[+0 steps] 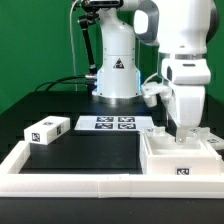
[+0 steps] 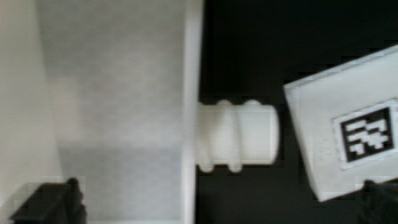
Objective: Assemble cabinet
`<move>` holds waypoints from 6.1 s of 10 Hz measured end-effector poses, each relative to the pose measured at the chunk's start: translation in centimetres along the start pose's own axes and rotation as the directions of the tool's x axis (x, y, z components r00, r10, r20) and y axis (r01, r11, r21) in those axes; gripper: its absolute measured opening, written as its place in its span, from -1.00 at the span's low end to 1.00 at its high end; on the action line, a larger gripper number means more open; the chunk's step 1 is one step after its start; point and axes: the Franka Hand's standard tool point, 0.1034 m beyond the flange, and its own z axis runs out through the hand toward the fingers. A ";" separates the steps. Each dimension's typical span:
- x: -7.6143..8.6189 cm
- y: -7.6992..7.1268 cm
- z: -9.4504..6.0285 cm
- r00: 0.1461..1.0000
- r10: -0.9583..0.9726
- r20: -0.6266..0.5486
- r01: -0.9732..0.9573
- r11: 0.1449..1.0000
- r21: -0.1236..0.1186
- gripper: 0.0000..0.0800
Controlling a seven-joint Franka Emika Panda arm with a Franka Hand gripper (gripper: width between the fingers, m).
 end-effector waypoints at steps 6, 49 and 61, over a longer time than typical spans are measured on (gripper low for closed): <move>4.4 -4.8 -0.8 0.994 -0.079 -0.077 0.070 0.991 -0.116 0.99; 2.7 -7.2 0.3 0.995 0.085 -0.054 -0.088 0.995 -0.052 -0.83; 2.3 -5.3 -0.4 0.992 0.115 -0.052 -0.118 0.991 -0.066 -0.83</move>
Offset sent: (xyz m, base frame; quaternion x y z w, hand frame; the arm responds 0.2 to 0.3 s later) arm -0.0411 0.0343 0.0113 -0.0604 0.0497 -0.0304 0.9965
